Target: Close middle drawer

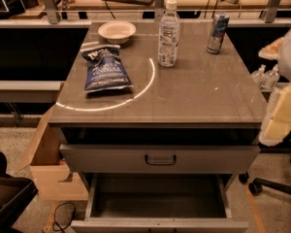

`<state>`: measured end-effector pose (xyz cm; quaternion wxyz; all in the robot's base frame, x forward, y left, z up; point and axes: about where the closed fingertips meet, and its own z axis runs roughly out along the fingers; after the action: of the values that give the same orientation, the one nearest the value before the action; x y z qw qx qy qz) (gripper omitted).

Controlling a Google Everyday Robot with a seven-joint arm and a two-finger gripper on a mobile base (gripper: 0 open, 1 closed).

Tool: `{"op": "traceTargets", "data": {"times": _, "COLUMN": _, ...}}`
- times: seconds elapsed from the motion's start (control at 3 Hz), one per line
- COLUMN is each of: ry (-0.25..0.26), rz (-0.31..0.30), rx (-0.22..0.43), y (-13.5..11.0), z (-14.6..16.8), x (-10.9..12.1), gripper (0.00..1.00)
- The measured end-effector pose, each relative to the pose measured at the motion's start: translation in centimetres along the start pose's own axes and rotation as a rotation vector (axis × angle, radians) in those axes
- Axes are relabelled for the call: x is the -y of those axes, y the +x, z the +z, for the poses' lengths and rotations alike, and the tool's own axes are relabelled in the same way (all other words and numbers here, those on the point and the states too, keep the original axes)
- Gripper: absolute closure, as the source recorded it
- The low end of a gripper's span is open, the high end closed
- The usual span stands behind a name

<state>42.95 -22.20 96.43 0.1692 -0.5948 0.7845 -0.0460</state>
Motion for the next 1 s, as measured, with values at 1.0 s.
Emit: {"op": "traceTargets", "data": {"times": 1.0, "ry": 0.018, "rz": 0.001, "rx": -0.093, "y": 11.0, "z": 14.2, "x": -8.7, "gripper": 0.00}}
